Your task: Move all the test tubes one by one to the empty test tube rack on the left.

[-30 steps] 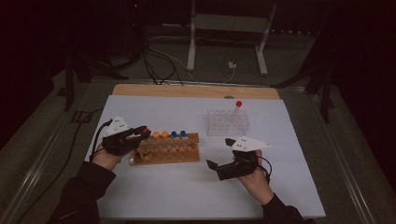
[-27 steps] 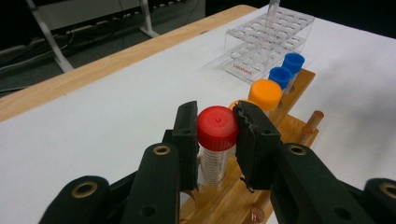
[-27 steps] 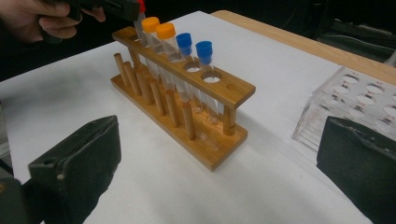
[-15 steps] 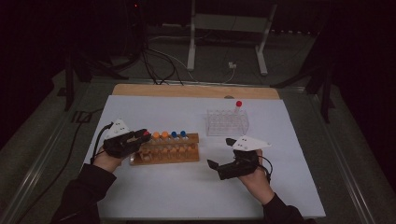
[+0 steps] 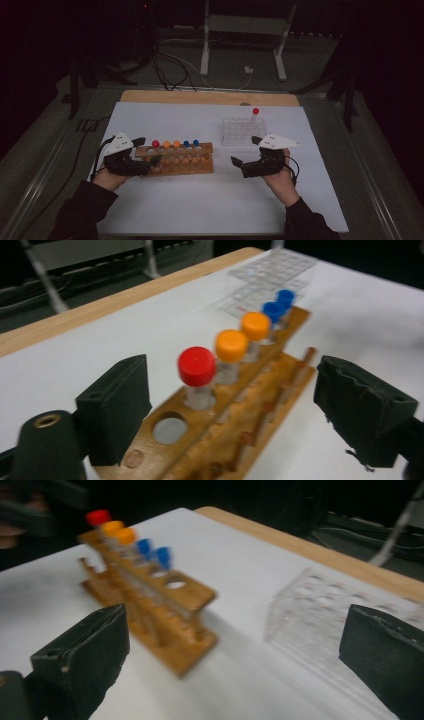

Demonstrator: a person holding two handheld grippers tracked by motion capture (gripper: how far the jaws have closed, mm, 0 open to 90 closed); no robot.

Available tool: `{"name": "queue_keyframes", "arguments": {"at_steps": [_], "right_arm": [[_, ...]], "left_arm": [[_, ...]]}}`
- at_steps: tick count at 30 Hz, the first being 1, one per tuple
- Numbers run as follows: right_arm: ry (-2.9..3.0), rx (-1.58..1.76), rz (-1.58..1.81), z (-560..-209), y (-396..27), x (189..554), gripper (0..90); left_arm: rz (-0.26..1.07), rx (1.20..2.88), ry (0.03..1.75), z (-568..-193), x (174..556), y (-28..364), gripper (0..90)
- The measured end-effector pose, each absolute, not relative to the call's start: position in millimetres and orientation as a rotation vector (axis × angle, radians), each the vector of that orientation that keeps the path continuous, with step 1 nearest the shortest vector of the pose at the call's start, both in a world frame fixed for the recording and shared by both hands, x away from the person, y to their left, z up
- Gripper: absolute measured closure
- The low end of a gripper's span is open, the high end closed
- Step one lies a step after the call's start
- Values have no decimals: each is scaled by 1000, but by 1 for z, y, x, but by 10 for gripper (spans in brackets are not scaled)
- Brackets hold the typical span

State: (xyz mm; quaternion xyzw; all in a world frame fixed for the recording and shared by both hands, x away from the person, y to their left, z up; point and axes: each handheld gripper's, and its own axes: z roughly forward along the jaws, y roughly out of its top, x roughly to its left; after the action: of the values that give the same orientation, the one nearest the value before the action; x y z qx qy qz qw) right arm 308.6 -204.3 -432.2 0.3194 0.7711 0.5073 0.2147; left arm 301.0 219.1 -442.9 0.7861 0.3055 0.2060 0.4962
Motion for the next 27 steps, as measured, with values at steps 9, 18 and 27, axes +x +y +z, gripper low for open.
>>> {"name": "queue_keyframes", "arguments": {"at_steps": [9,18,27], "right_arm": [[2050,957,1350,-441,-230,348,0],[1952,1106,1255,-457,-245,387,115],[1905,1208,1235,-466,-247,416,378]], "left_arm": [[482,1895,723,-446,287,220,26],[475,1880,722,-446,286,222,26],[467,1893,723,-448,285,221,26]]}}
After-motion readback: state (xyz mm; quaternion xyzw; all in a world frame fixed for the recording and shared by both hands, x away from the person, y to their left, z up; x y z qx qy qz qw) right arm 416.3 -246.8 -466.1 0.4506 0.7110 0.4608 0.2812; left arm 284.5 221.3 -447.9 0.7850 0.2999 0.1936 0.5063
